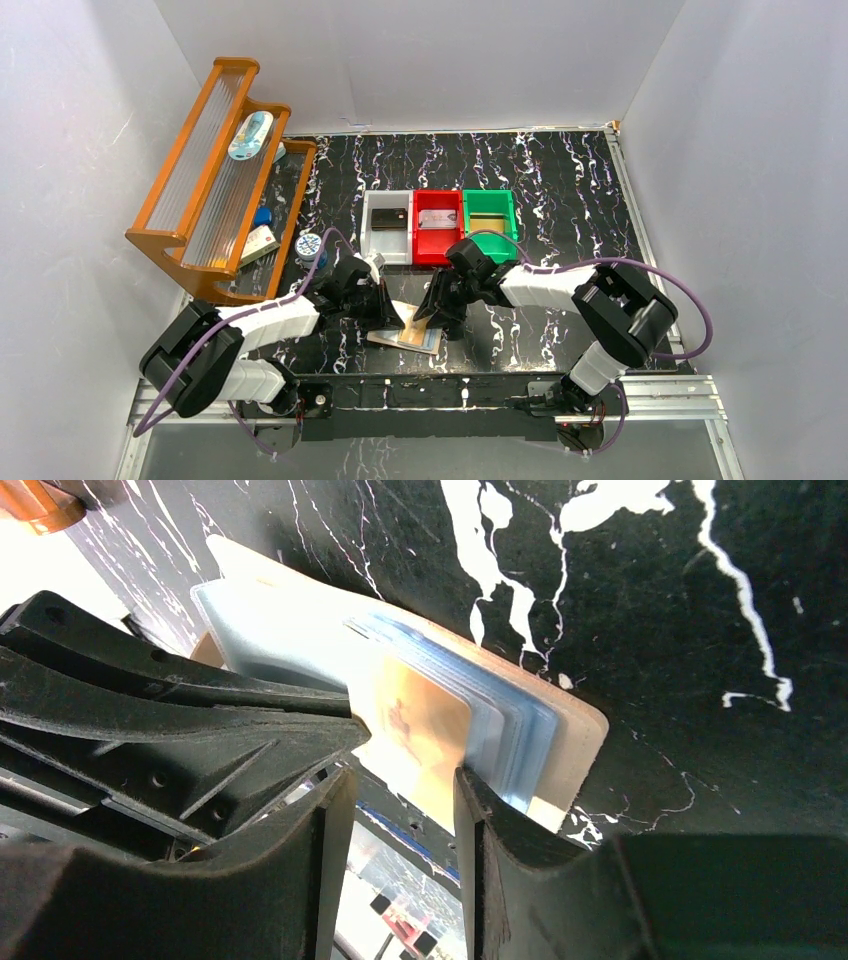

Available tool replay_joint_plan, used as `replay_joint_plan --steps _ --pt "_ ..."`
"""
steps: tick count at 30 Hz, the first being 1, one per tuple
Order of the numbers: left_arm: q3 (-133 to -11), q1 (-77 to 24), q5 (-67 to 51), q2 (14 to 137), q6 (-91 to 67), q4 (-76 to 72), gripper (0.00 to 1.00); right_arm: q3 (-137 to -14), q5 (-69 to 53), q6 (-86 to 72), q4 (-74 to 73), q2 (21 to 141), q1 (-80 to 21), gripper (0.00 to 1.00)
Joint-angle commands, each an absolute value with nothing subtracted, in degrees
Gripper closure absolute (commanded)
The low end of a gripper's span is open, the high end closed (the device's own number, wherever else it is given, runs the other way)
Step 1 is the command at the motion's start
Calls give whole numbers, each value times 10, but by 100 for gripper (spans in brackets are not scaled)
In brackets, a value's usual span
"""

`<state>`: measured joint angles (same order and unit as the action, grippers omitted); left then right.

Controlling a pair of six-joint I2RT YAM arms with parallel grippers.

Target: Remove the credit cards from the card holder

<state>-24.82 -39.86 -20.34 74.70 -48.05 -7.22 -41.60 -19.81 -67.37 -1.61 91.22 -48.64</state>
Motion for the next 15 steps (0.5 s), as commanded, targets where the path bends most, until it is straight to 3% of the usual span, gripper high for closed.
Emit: replay_joint_plan --steps 1,14,15 --pt "-255 -400 -176 726 -467 -39 100 -413 -142 -653 -69 944 -493 50" --pt "-247 -398 -192 735 -462 -58 100 -419 -147 -644 -63 956 -493 54" --pt "-247 -398 -201 743 -463 -66 90 -420 -152 -642 -61 958 -493 54"
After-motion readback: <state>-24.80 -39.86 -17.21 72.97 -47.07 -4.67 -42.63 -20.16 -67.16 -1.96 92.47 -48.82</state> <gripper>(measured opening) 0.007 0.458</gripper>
